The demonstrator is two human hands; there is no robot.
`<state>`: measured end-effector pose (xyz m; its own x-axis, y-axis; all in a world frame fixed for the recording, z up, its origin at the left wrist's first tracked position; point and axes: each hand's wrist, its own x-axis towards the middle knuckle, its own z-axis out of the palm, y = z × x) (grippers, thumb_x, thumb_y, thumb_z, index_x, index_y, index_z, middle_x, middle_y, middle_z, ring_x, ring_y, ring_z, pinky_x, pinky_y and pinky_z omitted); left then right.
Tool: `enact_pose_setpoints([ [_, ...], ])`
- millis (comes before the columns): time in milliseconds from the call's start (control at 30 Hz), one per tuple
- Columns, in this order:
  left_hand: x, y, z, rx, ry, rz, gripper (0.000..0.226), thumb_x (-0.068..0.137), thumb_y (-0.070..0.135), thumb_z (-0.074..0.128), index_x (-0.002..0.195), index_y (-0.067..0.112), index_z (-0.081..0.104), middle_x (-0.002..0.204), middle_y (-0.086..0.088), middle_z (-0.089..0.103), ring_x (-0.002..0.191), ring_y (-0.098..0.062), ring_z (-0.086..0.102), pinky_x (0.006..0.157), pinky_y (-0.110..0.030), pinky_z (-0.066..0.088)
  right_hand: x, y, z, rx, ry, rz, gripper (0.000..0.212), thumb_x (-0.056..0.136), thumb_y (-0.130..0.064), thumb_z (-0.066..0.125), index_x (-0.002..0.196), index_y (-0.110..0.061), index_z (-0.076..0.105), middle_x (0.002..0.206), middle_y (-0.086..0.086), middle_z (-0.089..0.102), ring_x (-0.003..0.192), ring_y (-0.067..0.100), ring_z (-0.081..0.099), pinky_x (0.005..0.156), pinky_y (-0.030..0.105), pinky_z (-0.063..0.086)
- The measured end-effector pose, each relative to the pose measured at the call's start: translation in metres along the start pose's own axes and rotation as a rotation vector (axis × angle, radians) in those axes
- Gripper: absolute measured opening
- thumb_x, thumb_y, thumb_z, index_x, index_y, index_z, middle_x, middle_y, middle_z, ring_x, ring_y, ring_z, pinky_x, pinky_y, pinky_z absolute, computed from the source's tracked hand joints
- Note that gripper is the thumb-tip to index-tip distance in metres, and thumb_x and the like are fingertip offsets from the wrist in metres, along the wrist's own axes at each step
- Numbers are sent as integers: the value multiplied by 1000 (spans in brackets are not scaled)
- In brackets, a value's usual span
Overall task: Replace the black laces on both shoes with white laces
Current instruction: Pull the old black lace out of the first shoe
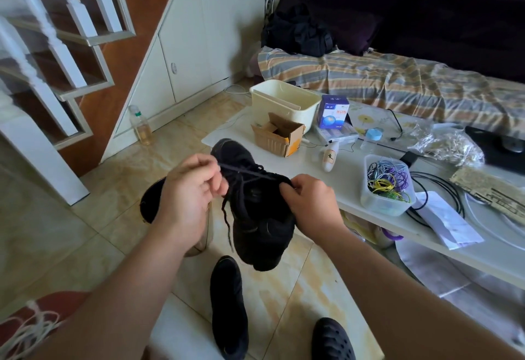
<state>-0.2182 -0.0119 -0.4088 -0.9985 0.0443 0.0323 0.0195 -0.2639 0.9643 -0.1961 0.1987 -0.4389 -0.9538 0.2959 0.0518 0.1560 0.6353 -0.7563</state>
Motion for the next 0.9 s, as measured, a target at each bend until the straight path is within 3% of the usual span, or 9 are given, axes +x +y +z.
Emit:
enact_pose_setpoints([
  [67,-3,5,-5,477,-113,0,17,88,30,62,72,25,68,58,-5,53,56,-20,53,66,-38,47,-4,-2,0,-40,8,-71,22,100,-38,59,86,-22,64,76,-4,63,72,12,59,58,29,44],
  [133,-12,-2,-1,948,-168,95,18,92,46,63,88,30,69,70,0,63,65,-14,60,69,-36,49,-9,-5,4,-93,21,-156,23,99,-38,60,83,-22,62,72,-5,61,70,14,58,56,30,41],
  [267,-16,-25,15,1204,-66,494,19,89,53,68,100,37,65,83,15,59,80,-10,57,71,-33,49,-13,-8,13,-173,57,-257,28,97,-38,62,82,-15,62,68,2,60,66,24,58,54,36,43],
  [467,-6,-38,10,1541,-80,527,32,95,53,49,86,32,71,74,10,64,76,-20,60,62,-36,44,-20,-8,18,-198,60,-376,29,99,-37,62,82,-14,60,67,0,58,65,24,56,57,37,44],
  [567,-9,-32,10,1221,-167,518,23,101,41,53,95,34,75,86,14,71,86,-11,67,73,-36,52,-16,-5,17,-150,58,-317,31,99,-35,62,77,-14,57,64,0,56,62,24,52,56,37,41],
  [633,-11,-23,10,831,-253,330,20,102,27,59,92,35,75,82,15,70,85,-4,65,80,-23,50,-8,-1,11,-109,53,-210,28,98,-36,60,79,-17,61,66,0,60,66,23,55,58,35,42],
  [733,-11,-5,7,405,-235,113,18,92,25,55,88,29,72,66,4,55,74,-13,56,80,-27,45,-1,2,0,-56,72,-109,23,99,-39,59,86,-20,64,71,-1,64,72,22,59,62,34,47],
  [800,-10,1,6,433,-212,-8,19,87,30,57,99,31,71,66,0,59,73,-15,61,85,-34,50,-1,0,-3,-70,108,-144,23,100,-40,59,91,-20,66,73,0,66,73,23,60,64,36,49],
  [900,-14,0,14,754,-172,-52,22,98,51,55,98,34,68,72,3,70,72,-13,68,77,-37,56,-6,-4,1,-132,142,-259,24,100,-39,58,90,-18,65,73,1,64,72,25,59,63,39,50],
])
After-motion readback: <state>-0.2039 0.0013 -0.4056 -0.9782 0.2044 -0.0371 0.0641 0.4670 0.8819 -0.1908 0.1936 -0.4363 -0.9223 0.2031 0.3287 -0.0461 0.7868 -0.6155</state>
